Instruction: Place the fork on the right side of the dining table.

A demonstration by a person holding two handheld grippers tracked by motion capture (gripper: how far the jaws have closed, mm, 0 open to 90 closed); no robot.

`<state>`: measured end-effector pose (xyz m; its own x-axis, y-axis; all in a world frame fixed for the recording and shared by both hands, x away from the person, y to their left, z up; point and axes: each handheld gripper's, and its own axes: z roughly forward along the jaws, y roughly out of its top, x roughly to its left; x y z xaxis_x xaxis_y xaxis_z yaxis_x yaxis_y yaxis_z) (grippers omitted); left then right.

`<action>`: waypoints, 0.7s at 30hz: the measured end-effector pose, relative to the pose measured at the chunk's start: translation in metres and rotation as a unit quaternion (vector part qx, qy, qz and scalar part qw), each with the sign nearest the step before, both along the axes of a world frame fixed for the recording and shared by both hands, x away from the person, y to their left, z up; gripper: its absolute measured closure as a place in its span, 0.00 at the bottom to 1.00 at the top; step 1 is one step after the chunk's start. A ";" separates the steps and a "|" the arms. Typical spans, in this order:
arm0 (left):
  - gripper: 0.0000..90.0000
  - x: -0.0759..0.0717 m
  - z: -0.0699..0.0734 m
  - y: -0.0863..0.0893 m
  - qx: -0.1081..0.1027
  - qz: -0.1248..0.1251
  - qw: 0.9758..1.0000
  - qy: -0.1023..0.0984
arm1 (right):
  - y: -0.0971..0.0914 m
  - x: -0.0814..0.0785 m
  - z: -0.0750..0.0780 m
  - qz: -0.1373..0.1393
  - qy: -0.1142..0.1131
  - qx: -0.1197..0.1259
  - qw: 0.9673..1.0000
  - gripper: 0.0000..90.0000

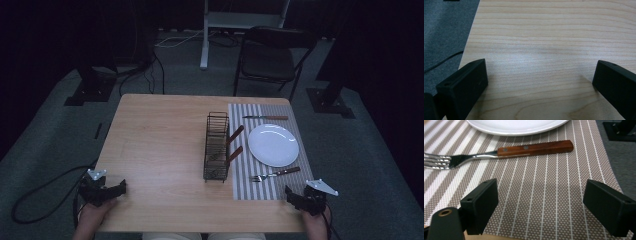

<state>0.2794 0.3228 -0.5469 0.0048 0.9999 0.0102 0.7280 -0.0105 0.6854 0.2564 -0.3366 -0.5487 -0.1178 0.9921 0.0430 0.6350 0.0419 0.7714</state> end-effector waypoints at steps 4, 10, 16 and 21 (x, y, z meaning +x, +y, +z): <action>0.00 0.000 0.000 0.000 0.000 0.000 1.000 0.000 | 0.005 -0.002 -0.001 -0.011 0.014 -0.011 1.000 0.14; 0.00 0.000 0.000 0.000 0.000 0.000 1.000 0.000 | 0.008 -0.002 -0.002 -0.020 0.025 -0.030 0.999 0.14; 0.00 0.000 0.000 -0.002 0.000 0.008 1.000 0.000 | 0.007 -0.002 -0.002 -0.038 0.027 -0.030 0.998 0.14; 0.00 0.000 0.000 -0.002 0.000 0.009 1.000 0.000 | 0.006 -0.001 -0.002 -0.039 0.028 -0.027 0.998 0.14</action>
